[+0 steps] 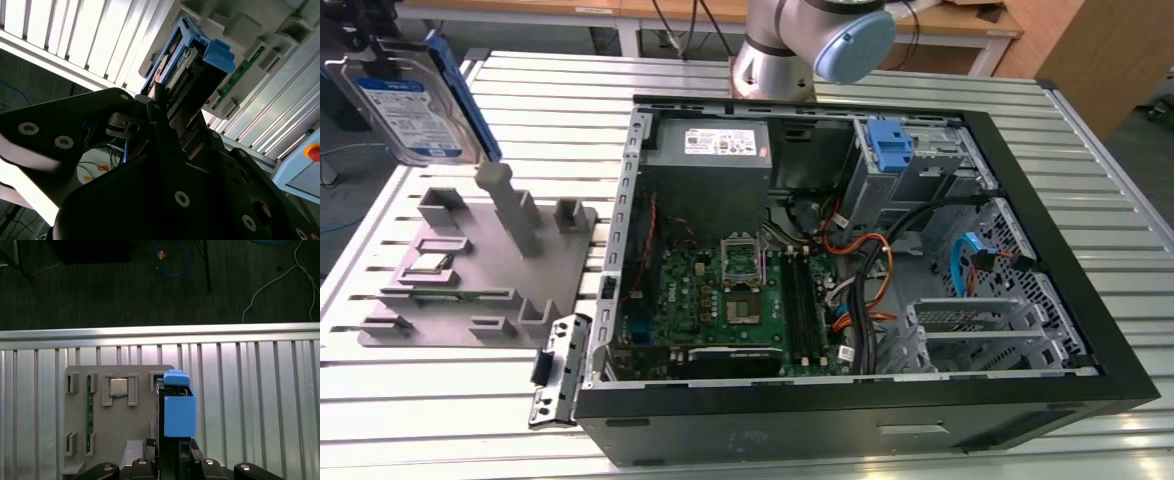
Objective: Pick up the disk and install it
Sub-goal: 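Pick up the disk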
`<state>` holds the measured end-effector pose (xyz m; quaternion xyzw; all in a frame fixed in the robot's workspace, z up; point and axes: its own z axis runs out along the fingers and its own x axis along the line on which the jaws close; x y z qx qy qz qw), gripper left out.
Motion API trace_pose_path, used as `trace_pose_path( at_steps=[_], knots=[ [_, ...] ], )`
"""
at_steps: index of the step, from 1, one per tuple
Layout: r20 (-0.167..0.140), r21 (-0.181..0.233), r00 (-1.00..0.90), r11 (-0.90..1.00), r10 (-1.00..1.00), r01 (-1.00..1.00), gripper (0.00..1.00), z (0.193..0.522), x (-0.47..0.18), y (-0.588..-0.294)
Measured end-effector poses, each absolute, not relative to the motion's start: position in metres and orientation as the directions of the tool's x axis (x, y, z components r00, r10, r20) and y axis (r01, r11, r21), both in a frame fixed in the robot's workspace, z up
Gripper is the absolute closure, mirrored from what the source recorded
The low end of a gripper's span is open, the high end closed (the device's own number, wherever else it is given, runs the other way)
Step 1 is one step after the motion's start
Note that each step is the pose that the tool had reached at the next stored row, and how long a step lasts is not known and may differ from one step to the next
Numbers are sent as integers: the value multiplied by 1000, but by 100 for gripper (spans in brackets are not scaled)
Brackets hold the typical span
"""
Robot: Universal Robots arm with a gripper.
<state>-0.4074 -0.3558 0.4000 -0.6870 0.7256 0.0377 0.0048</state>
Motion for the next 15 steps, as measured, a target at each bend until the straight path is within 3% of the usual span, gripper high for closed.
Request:
trace_pose_path(
  at_steps=[15],
  knots=[
    [-59, 48, -56, 53, -997, -997, 65, 406, -407, -356]
  ],
)
